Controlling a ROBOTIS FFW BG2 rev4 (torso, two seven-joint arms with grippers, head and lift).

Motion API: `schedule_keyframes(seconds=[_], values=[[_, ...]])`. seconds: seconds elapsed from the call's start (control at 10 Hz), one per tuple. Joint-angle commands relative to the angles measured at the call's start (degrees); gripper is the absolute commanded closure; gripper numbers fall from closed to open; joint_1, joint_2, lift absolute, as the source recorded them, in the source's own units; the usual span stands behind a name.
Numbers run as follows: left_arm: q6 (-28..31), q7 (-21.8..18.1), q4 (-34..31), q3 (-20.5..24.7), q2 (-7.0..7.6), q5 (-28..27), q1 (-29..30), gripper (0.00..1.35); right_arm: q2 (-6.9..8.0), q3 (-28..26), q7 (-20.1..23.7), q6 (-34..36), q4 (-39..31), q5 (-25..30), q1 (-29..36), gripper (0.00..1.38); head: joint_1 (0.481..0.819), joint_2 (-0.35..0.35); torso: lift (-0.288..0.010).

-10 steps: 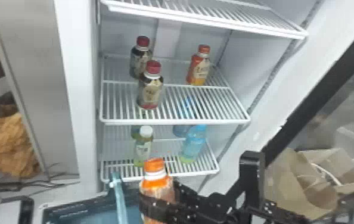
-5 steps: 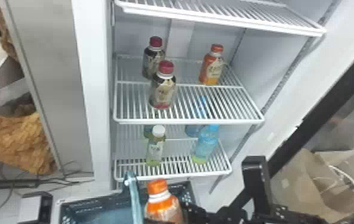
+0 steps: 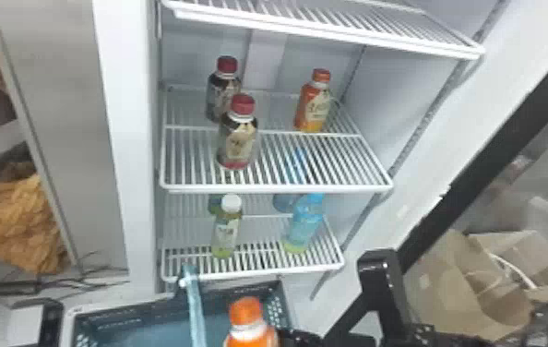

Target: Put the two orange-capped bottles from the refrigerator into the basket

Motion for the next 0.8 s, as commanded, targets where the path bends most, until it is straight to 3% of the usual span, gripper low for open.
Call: schedule_keyframes(seconds=[0.0, 0.1, 0.3, 0.5, 0.6, 0.7], values=[[0.0, 0.1, 0.2, 0.0, 0.0, 0.0, 0.0, 1.2, 0.04, -0.4, 0.0, -0.1, -1.0, 1.4, 0.0, 0.21, 0.695, -0.317, -0.04], [0.0, 0.1, 0.2, 0.0, 0.0, 0.0, 0.0, 1.2, 0.13, -0.8, 0.0, -3.0, -0.8, 1.6, -0.1, 0.06, 0.695, -0.327, -0.04], [0.0, 0.1, 0.2, 0.1, -0.09, 0.0, 0.0, 1.2, 0.83, -2.3, -1.0, -8.8, -1.2, 2.0, 0.6, 0.12, 0.695, -0.328, -0.04], [-0.1, 0.1, 0.2, 0.3, -0.09, 0.0, 0.1, 1.2, 2.5, -4.0, -5.8, -26.4, 1.1, 2.7, 1.4, 0.13, 0.695, -0.337, -0.04], [0.0, 0.1, 0.2, 0.2, -0.09, 0.1, 0.1, 1.2, 3.38, -4.7, -7.9, -38.9, 6.3, 2.9, 0.1, 0.13, 0.695, -0.339, -0.04], [0.0, 0.1, 0.2, 0.2, -0.09, 0.2, 0.1, 1.2, 3.99, -5.4, -9.6, -46.8, 10.2, 3.5, -1.4, 0.13, 0.695, -0.345, -0.04]])
